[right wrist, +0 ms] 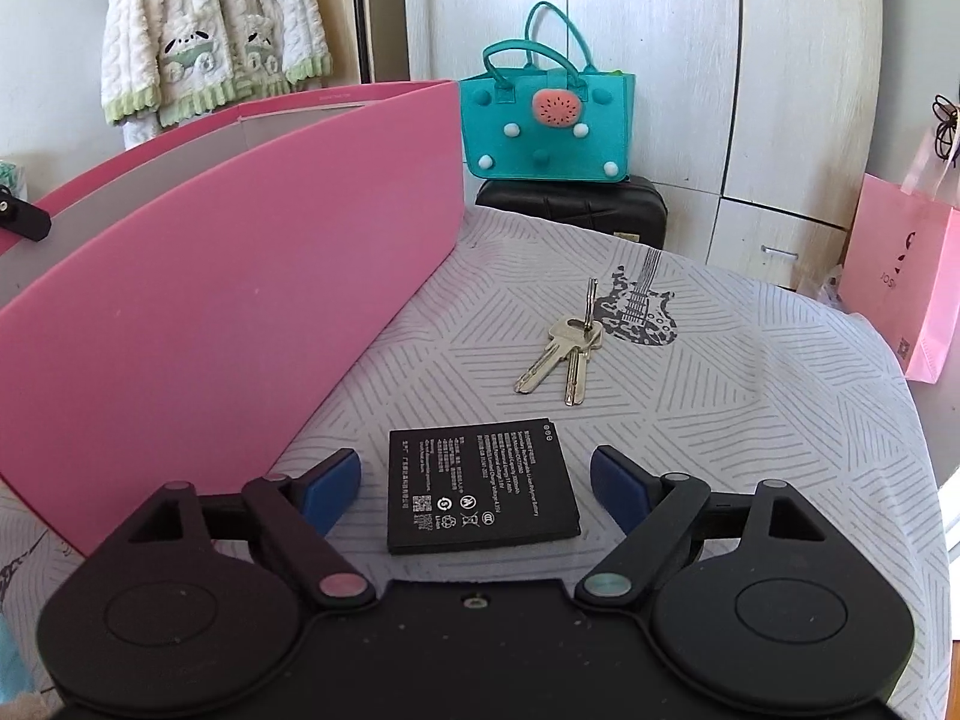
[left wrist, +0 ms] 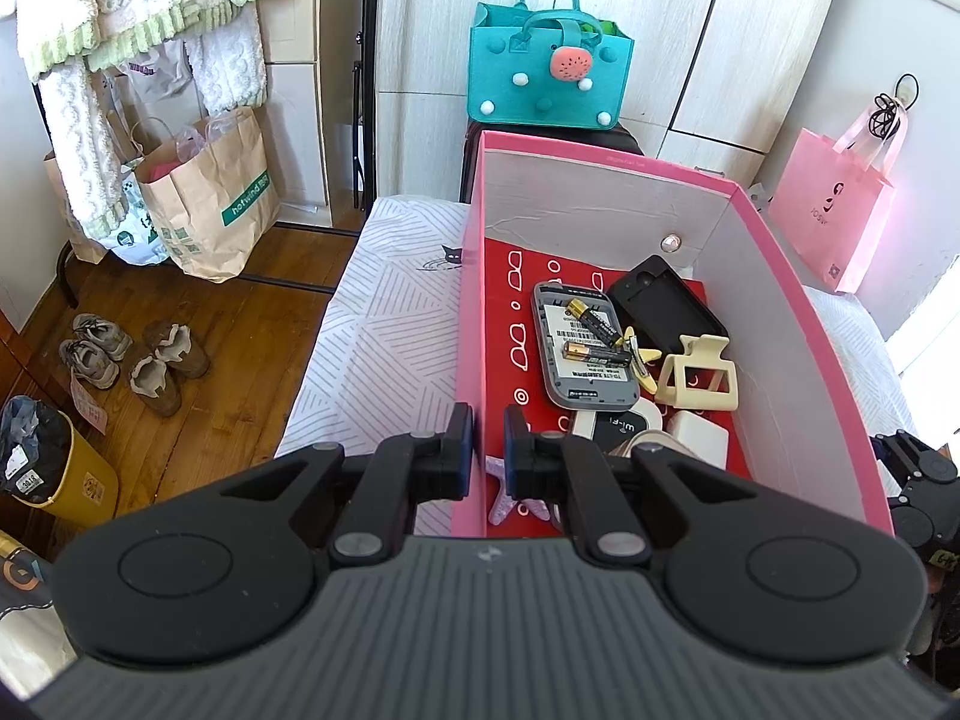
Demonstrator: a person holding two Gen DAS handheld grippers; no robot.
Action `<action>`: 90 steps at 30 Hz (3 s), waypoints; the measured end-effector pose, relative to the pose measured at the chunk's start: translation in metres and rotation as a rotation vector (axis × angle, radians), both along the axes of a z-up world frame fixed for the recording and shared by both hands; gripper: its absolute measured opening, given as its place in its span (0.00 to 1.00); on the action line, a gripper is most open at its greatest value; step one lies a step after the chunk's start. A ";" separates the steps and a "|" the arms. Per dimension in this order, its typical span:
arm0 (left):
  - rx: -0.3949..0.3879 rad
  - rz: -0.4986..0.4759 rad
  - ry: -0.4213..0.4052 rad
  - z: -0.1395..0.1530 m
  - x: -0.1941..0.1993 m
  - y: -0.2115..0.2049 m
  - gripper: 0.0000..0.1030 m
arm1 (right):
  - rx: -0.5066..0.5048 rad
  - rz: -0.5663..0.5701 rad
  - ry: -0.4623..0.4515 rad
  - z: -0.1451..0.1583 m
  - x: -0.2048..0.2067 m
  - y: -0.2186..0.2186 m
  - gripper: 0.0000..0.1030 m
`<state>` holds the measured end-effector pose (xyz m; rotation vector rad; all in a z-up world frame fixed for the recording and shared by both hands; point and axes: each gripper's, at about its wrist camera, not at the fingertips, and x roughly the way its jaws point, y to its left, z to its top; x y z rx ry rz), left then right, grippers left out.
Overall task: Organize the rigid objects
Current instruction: 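Grasp the black battery pack with the right tool, then carry the battery pack into the pink box and release it, then move the open right tool back to the silver keys and grasp them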
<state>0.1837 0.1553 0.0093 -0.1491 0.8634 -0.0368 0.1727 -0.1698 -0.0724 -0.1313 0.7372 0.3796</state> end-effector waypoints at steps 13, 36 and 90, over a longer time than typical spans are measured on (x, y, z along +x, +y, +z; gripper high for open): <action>-0.025 -0.005 0.006 -0.001 0.003 0.002 0.07 | -0.007 -0.008 0.020 0.006 0.006 -0.009 0.65; -0.023 -0.036 0.014 0.000 0.006 0.006 0.07 | 0.115 0.189 -0.203 0.148 0.006 0.029 0.65; -0.091 -0.067 -0.002 -0.002 -0.002 0.021 0.07 | 0.134 -0.085 0.059 0.041 0.065 -0.037 0.51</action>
